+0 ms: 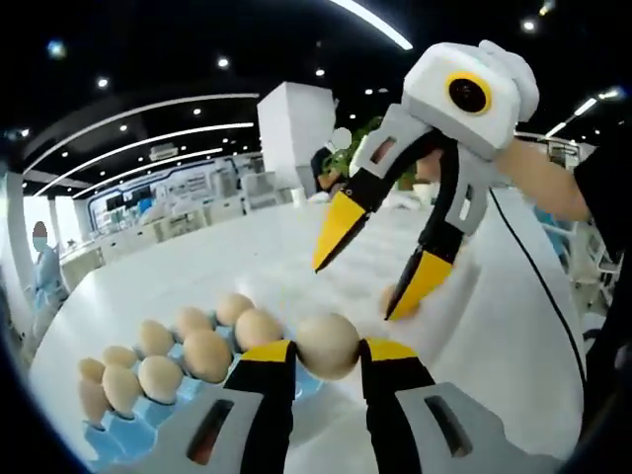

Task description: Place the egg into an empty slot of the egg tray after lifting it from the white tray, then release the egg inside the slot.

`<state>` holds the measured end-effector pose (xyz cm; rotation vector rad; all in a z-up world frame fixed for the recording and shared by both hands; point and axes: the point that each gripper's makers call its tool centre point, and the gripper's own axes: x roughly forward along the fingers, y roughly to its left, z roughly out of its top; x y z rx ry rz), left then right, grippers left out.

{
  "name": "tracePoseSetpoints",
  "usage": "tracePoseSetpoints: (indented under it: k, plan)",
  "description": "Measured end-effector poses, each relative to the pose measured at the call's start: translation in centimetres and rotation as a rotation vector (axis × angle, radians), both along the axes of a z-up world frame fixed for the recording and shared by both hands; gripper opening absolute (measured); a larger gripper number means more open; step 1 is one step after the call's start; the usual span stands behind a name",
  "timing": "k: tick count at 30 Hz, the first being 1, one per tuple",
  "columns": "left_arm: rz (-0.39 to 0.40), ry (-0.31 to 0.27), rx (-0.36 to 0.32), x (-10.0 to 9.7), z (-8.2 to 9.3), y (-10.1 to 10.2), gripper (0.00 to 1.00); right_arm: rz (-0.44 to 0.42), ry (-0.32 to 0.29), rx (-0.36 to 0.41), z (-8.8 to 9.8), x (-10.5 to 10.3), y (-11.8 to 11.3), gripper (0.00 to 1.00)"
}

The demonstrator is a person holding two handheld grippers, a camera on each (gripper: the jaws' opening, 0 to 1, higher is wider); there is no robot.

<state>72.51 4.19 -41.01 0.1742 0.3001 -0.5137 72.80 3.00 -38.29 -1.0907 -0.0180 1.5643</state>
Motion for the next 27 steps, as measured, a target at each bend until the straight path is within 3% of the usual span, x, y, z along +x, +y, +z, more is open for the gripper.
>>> tracePoseSetpoints:
  k: [1,2,3,4,5,8,9,11,13,15,19,23,27]
  plan:
    - [0.0,-0.001,-0.003,0.0,0.0,-0.1,0.26,-0.023,0.019,0.021,0.2,0.0,0.0,0.34]
    - [0.001,-0.001,-0.007,-0.1,0.0,-0.1,0.26,-0.082,0.069,0.095,0.7,0.4,0.3,0.33]
    - [0.001,-0.001,-0.008,-0.2,0.0,-0.2,0.26,-0.093,0.108,0.105,0.2,-0.1,0.2,0.33]
    - [0.001,-0.001,-0.009,-0.1,0.0,-0.1,0.26,-0.102,0.11,0.095,-0.1,-0.1,0.0,0.34]
    - [0.001,-0.001,-0.013,0.1,0.0,0.1,0.26,-0.174,0.08,0.091,-0.4,1.2,-0.7,0.34]
    - [0.0,-0.001,-0.02,0.2,0.0,0.3,0.26,-0.278,0.112,0.149,-0.1,2.2,-1.1,0.33]
    - [0.0,-0.001,-0.023,0.3,0.0,0.4,0.26,-0.351,0.179,0.183,0.2,2.5,-1.7,0.33]
    - [-0.002,-0.002,-0.025,0.4,0.0,0.5,0.26,-0.387,0.237,0.253,0.7,2.3,-1.7,0.32]
    - [-0.004,-0.002,-0.027,0.3,0.0,0.5,0.26,-0.44,0.289,0.275,0.5,2.1,-2.2,0.32]
    - [-0.008,-0.002,-0.028,0.1,0.0,0.2,0.26,-0.462,0.328,0.284,0.1,1.7,-2.6,0.32]
    - [-0.007,-0.004,-0.031,-0.1,0.0,0.0,0.26,-0.504,0.348,0.266,-1.2,1.5,-3.1,0.34]
    - [-0.003,-0.003,-0.045,-0.1,0.0,0.0,0.26,-0.549,0.426,0.323,-1.3,0.7,-3.2,0.37]
    - [-0.002,-0.004,-0.05,-0.1,0.0,-0.1,0.26,-0.577,0.429,0.342,-1.6,0.5,-3.5,0.4]
